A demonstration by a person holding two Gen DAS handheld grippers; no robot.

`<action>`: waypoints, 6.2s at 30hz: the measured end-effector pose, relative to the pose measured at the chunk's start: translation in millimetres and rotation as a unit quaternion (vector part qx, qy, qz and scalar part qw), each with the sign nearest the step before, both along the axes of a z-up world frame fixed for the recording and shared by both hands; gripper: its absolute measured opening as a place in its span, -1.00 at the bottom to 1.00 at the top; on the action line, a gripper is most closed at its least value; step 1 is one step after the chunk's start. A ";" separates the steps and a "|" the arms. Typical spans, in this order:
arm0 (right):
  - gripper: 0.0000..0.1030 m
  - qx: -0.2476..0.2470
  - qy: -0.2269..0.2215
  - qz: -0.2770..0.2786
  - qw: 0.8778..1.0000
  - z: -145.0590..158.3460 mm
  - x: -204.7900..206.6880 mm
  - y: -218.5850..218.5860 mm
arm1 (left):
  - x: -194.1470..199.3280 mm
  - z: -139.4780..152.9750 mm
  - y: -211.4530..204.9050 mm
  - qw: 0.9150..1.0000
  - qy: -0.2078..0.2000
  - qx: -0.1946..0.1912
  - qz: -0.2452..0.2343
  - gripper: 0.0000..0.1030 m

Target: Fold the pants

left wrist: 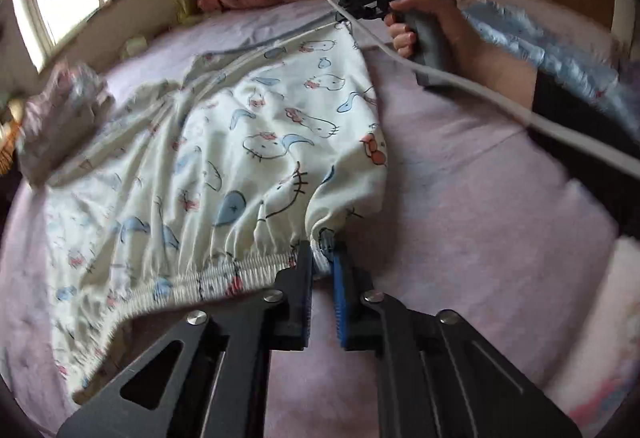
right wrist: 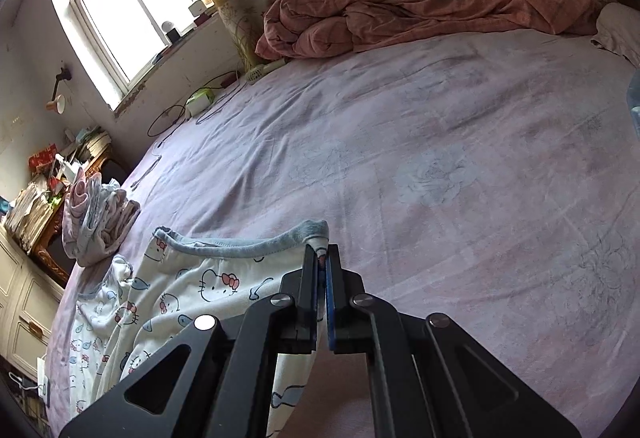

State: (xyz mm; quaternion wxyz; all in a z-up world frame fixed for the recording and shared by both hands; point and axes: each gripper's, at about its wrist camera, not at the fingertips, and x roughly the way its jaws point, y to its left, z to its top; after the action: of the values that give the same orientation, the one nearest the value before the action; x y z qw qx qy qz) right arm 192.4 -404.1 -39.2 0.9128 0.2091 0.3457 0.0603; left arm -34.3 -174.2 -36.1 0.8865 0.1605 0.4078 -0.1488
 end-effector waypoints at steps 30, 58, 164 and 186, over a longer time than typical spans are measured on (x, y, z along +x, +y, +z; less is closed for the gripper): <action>0.12 0.078 0.107 0.083 0.988 -33.1 21.1 -7.0 | -28.3 0.8 -6.7 0.999 -0.015 0.007 -0.029 0.00; -0.97 0.055 0.012 0.052 0.997 10.3 -10.7 13.0 | -28.6 23.0 3.0 0.998 -0.057 -0.019 -0.021 -0.84; 0.25 -0.201 -0.126 0.198 0.951 140.1 -192.8 338.0 | -83.7 35.2 281.8 0.964 -0.087 -0.130 0.216 0.46; -0.24 -0.251 -0.047 0.342 0.904 14.9 -295.6 318.7 | -76.4 19.8 274.6 0.963 -0.062 -0.120 0.231 0.46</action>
State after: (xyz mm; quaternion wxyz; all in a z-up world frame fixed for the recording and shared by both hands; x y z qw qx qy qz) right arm -103.2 -85.4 -24.3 0.8735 -0.1613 0.3564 0.2899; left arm -110.7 100.4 -16.3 0.9331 -0.0367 0.3570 0.0230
